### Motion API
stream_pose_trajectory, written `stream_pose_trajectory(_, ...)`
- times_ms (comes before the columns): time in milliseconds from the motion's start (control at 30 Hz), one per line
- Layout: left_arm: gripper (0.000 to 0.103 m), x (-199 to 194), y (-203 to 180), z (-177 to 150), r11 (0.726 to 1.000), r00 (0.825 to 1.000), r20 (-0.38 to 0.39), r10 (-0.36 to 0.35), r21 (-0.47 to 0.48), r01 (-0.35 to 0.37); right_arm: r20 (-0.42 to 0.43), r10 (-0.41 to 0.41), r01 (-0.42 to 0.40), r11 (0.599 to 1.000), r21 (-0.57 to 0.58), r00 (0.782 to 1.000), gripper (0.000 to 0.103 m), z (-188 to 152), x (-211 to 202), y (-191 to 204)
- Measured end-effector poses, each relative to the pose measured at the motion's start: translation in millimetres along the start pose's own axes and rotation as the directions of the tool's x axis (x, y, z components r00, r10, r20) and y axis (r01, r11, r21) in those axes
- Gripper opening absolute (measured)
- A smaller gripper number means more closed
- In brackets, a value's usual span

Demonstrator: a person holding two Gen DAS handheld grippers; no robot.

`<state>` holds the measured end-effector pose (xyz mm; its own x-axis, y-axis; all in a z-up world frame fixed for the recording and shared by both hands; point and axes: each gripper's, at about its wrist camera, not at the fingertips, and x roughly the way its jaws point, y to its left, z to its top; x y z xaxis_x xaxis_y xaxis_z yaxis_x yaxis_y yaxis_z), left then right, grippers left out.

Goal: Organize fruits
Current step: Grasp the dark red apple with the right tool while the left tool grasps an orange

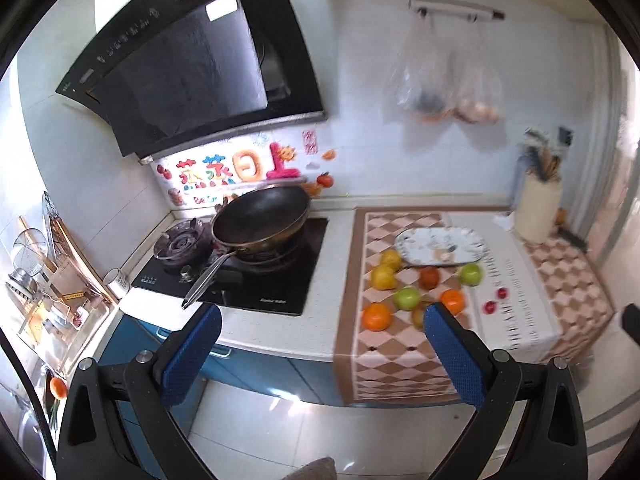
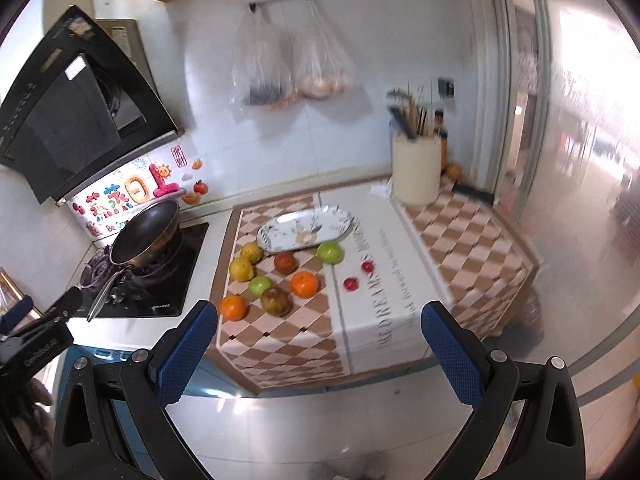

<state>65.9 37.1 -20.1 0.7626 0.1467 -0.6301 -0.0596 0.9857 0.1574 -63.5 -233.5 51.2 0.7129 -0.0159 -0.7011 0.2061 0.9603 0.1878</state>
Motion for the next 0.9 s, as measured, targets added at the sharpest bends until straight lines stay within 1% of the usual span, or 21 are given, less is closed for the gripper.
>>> stream_pose_trajectory(67, 0.103, 23, 1, -6, 1.0, 0.999, -0.03, 0.017, 0.009, -0.017, -0.043, 0.015, -0.014, 1.0, 0.024, 0.999, 0.103, 0, 27, 0)
stream_pose_trajectory(133, 0.103, 51, 1, -10, 0.999, 0.996, -0.081, 0.034, 0.019, -0.033, -0.095, 0.031, -0.029, 0.999, 0.03, 0.995, 0.103, -1, 55, 2)
stream_pose_trajectory(200, 0.103, 80, -1, -14, 0.999, 0.988, -0.152, 0.028, 0.02, -0.025, -0.14, 0.049, -0.045, 0.999, 0.029, 0.989, 0.103, -3, 85, 4)
stream_pose_trajectory(233, 0.103, 99, -2, -14, 1.0, 0.98, -0.196, 0.021, 0.013, -0.018, -0.159, 0.06, -0.057, 0.998, 0.025, 0.985, 0.103, -3, 104, 6)
stream_pose_trajectory(300, 0.103, 122, -5, -21, 1.0, 0.966, -0.257, 0.017, 0.008, -0.015, -0.2, 0.069, -0.066, 0.998, 0.018, 0.977, 0.103, -6, 135, 9)
stream_pose_trajectory(333, 0.103, 133, -7, -23, 1.0, 0.959, -0.283, 0.019, 0.005, -0.018, -0.225, 0.087, -0.085, 0.996, 0.019, 0.97, 0.102, -5, 157, 12)
stream_pose_trajectory(400, 0.103, 161, -9, -29, 0.999, 0.94, -0.34, 0.038, -0.005, -0.042, -0.257, 0.11, -0.111, 0.994, 0.011, 0.96, 0.102, -8, 193, 18)
stream_pose_trajectory(433, 0.103, 172, -10, -32, 0.999, 0.931, -0.362, 0.045, -0.007, -0.051, -0.287, 0.127, -0.131, 0.991, 0.006, 0.949, 0.102, -8, 220, 24)
stream_pose_trajectory(467, 0.103, 190, -12, -35, 0.998, 0.916, -0.399, 0.048, -0.017, -0.06, -0.308, 0.142, -0.148, 0.989, 0.004, 0.941, 0.101, -9, 237, 27)
stream_pose_trajectory(533, 0.103, 213, -14, -39, 0.997, 0.897, -0.439, 0.056, -0.028, -0.076, -0.371, 0.176, -0.19, 0.982, 0.0, 0.912, 0.099, -12, 287, 38)
stream_pose_trajectory(567, 0.103, 232, -15, -41, 0.996, 0.877, -0.478, 0.053, -0.038, -0.081, -0.409, 0.185, -0.203, 0.979, -0.001, 0.894, 0.097, -13, 312, 43)
stream_pose_trajectory(633, 0.102, 254, -17, -44, 0.996, 0.848, -0.529, 0.028, -0.062, -0.071, -0.482, 0.19, -0.224, 0.974, -0.014, 0.856, 0.093, -19, 364, 56)
stream_pose_trajectory(667, 0.101, 274, -19, -47, 0.994, 0.822, -0.569, -0.007, -0.092, -0.055, -0.506, 0.187, -0.23, 0.973, -0.023, 0.842, 0.09, -21, 382, 61)
stream_pose_trajectory(700, 0.099, 285, -21, -48, 0.993, 0.806, -0.592, -0.027, -0.11, -0.047, -0.534, 0.183, -0.237, 0.971, -0.034, 0.825, 0.088, -24, 401, 67)
stream_pose_trajectory(733, 0.094, 295, -23, -49, 0.992, 0.788, -0.614, -0.045, -0.123, -0.04, -0.56, 0.178, -0.243, 0.969, -0.043, 0.809, 0.088, -28, 419, 73)
stream_pose_trajectory(767, 0.091, 309, -27, -52, 0.991, 0.763, -0.644, -0.057, -0.131, -0.036, -0.581, 0.172, -0.248, 0.967, -0.054, 0.796, 0.088, -31, 434, 78)
stream_pose_trajectory(833, 0.09, 326, -34, -53, 0.991, 0.735, -0.675, -0.063, -0.128, -0.032, -0.611, 0.148, -0.251, 0.964, -0.086, 0.777, 0.087, -37, 465, 90)
stream_pose_trajectory(867, 0.09, 338, -39, -54, 0.991, 0.717, -0.693, -0.073, -0.129, -0.024, -0.622, 0.145, -0.256, 0.962, -0.091, 0.769, 0.086, -39, 475, 94)
stream_pose_trajectory(900, 0.09, 345, -42, -54, 0.991, 0.705, -0.705, -0.081, -0.132, -0.019, -0.644, 0.138, -0.258, 0.961, -0.095, 0.752, 0.082, -43, 490, 98)
